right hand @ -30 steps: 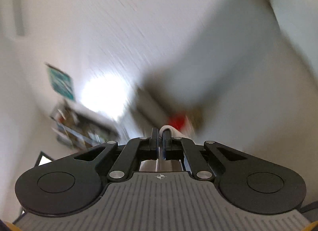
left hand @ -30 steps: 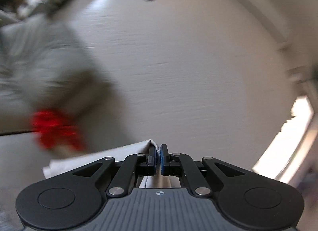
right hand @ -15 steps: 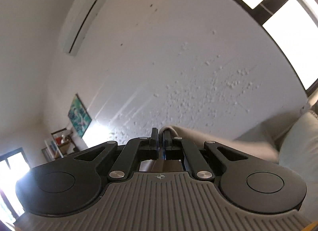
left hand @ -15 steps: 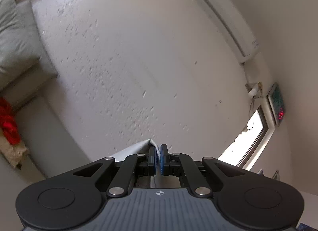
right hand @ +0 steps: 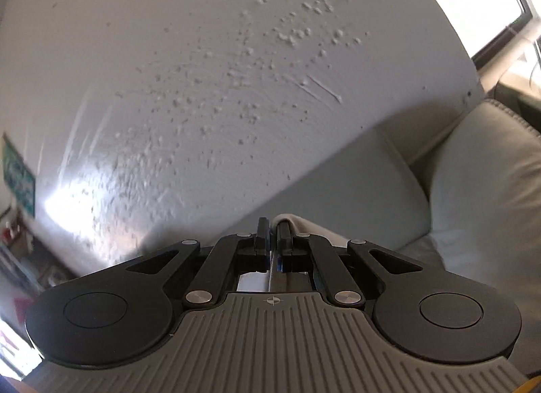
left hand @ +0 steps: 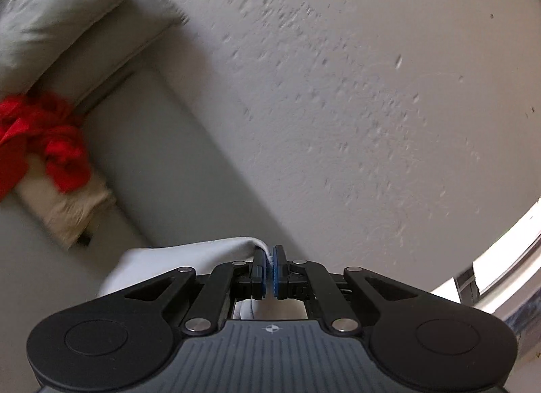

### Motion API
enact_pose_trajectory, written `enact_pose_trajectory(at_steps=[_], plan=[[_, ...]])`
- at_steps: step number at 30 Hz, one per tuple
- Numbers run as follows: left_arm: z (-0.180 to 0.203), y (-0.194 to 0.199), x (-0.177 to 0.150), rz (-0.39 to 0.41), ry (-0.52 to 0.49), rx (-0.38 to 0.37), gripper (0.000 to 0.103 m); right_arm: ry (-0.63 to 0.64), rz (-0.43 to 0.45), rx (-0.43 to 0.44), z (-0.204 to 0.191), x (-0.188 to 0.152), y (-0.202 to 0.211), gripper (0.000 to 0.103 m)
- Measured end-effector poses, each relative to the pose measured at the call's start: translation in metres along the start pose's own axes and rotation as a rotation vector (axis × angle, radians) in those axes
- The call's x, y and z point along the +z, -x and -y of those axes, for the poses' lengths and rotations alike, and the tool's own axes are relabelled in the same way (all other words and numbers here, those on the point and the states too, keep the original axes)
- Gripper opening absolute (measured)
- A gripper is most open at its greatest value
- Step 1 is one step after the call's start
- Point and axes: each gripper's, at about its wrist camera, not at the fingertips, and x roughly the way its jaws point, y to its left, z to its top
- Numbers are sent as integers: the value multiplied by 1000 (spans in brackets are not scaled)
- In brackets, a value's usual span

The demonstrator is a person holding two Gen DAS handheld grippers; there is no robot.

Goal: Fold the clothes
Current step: 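Lay the shirt flat on the sofa and open both grippers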

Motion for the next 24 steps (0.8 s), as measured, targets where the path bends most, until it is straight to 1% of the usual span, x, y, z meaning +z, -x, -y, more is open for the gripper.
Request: enact_pose_trajectory(at_steps=[2, 4, 6, 8, 11, 12, 14, 17, 18, 21, 22, 24], plan=[[15, 7, 13, 50, -24, -82, 1, 11, 55, 30, -7, 13, -1, 3], [23, 18, 19, 85, -50, -126, 1, 21, 111, 59, -13, 27, -1, 3], [17, 26, 16, 85, -55, -132, 1, 42, 145, 74, -12, 31, 14, 3], [-2, 27, 0, 53, -48, -107, 1, 49, 135, 62, 0, 29, 24, 3], [-36, 23, -32, -5, -49, -21, 1, 53, 33, 14, 31, 2, 18, 3], [-55, 20, -47, -35, -30, 23, 1, 52, -5, -3, 43, -10, 12, 3], [-93, 15, -73, -83, 32, 84, 1, 24, -92, -63, 73, -42, -6, 3], [-148, 18, -116, -141, 110, 186, 1, -54, -207, -151, 120, -92, -29, 3], [-166, 19, -130, -161, 135, 222, 1, -83, -237, -175, 135, -109, -33, 3], [-204, 29, -159, -198, 187, 297, 1, -157, -304, -250, 177, -158, -33, 3], [-216, 33, -169, -209, 203, 322, 1, -174, -320, -264, 186, -169, -30, 3], [-227, 38, -179, -221, 225, 344, 1, -192, -346, -290, 198, -189, -25, 3]])
